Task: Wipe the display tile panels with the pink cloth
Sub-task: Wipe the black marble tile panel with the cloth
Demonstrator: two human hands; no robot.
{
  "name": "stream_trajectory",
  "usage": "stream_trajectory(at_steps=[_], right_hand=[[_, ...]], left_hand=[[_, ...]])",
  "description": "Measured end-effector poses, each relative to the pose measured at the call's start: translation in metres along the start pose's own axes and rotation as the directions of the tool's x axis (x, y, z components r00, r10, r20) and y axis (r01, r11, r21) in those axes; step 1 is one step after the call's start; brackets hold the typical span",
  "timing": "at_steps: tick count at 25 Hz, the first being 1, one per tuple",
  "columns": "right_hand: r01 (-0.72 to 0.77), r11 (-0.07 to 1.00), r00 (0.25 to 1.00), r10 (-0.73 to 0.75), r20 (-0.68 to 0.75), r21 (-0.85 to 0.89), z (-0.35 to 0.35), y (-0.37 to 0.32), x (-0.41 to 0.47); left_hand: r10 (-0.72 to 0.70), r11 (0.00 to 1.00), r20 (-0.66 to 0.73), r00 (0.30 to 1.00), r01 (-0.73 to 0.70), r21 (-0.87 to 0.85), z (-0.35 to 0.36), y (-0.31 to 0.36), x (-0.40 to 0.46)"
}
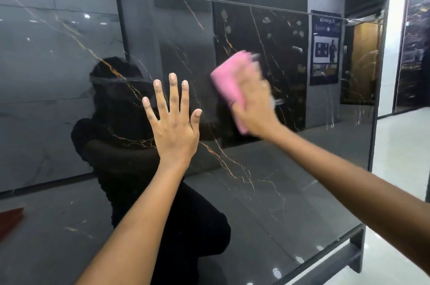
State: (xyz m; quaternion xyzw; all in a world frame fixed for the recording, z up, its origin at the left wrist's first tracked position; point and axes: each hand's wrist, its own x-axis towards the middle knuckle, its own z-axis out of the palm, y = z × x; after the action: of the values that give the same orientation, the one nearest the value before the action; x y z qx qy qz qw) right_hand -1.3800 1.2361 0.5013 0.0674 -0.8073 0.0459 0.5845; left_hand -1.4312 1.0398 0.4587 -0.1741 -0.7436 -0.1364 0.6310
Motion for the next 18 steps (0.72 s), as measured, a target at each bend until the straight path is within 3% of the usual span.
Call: stream_trajectory(at_steps=[1,2,3,4,5,6,7,8,9,10,11,12,13,14,15,16,17,18], right_hand=[[0.381,0.922,0.916,-0.366,0.166,-0.071,0.01,-0.01,-0.019],[0.596,0.793,0.787,-0.545,0.29,-0.126,0.008,-0.006,-0.023],[0.655,0.737,0.746,-0.595,0.301,-0.166,-0.002,0.013,-0.016],[0.544,0.816,0.835,-0.502,0.224,-0.196,-0.009,0.041,-0.004],[0.283,0.946,0.956,-0.265,0.128,-0.157,-0.019,0.069,0.009],[-0.104,0.992,0.994,0.106,0.024,-0.073,-0.031,0.099,0.025],[-0.475,0.88,0.878,0.475,-0.054,0.018,-0.045,0.126,0.04],[-0.727,0.674,0.672,0.738,-0.07,0.126,-0.056,0.141,0.052],[-0.837,0.504,0.511,0.859,-0.023,0.214,-0.061,0.142,0.057],[-0.835,0.526,0.529,0.848,-0.025,0.159,-0.056,0.133,0.058],[-0.737,0.67,0.67,0.741,-0.034,0.084,-0.048,0.113,0.054],[-0.496,0.868,0.867,0.497,-0.037,0.033,-0.035,0.093,0.044],[-0.115,0.993,0.993,0.115,0.022,0.002,-0.023,0.068,0.026],[0.267,0.962,0.958,-0.257,0.131,-0.065,-0.012,0.06,0.007],[0.501,0.852,0.86,-0.469,0.2,-0.154,-0.013,0.063,0.002],[0.556,0.798,0.831,-0.524,0.188,-0.233,-0.022,0.085,0.011],[0.442,0.852,0.896,-0.435,0.09,-0.28,-0.029,0.114,0.024],[0.194,0.95,0.978,-0.207,-0.027,-0.245,-0.036,0.144,0.039]], left_hand=[[0.01,1.0,0.002,1.0,-0.01,-0.009,-0.001,-0.001,0.001],[0.021,1.0,0.002,1.0,-0.021,-0.019,-0.002,-0.001,0.001],[0.025,0.999,0.0,1.0,-0.025,-0.032,-0.002,-0.001,0.001],[0.015,0.999,-0.008,1.0,-0.016,-0.049,-0.002,0.0,0.0],[-0.016,0.997,-0.025,1.0,0.014,-0.074,-0.003,0.002,0.0],[-0.068,0.992,-0.047,0.997,0.062,-0.111,-0.005,0.006,0.003],[-0.134,0.98,-0.069,0.989,0.122,-0.159,-0.007,0.012,0.008],[-0.203,0.961,-0.087,0.975,0.181,-0.211,-0.011,0.02,0.016],[-0.262,0.938,-0.104,0.959,0.228,-0.26,-0.014,0.03,0.028],[-0.296,0.919,-0.117,0.948,0.249,-0.306,-0.016,0.042,0.043],[-0.297,0.909,-0.134,0.945,0.237,-0.343,-0.018,0.053,0.058],[-0.281,0.905,-0.155,0.947,0.207,-0.372,-0.016,0.064,0.071],[-0.267,0.899,-0.176,0.947,0.179,-0.401,-0.013,0.071,0.08],[-0.268,0.889,-0.184,0.946,0.169,-0.425,-0.007,0.078,0.085],[-0.273,0.886,-0.17,0.947,0.179,-0.427,0.0,0.082,0.086],[-0.259,0.907,-0.147,0.955,0.188,-0.376,0.008,0.083,0.082],[-0.227,0.944,-0.127,0.966,0.185,-0.275,0.015,0.085,0.078],[-0.195,0.97,-0.109,0.975,0.175,-0.166,0.021,0.085,0.074]])
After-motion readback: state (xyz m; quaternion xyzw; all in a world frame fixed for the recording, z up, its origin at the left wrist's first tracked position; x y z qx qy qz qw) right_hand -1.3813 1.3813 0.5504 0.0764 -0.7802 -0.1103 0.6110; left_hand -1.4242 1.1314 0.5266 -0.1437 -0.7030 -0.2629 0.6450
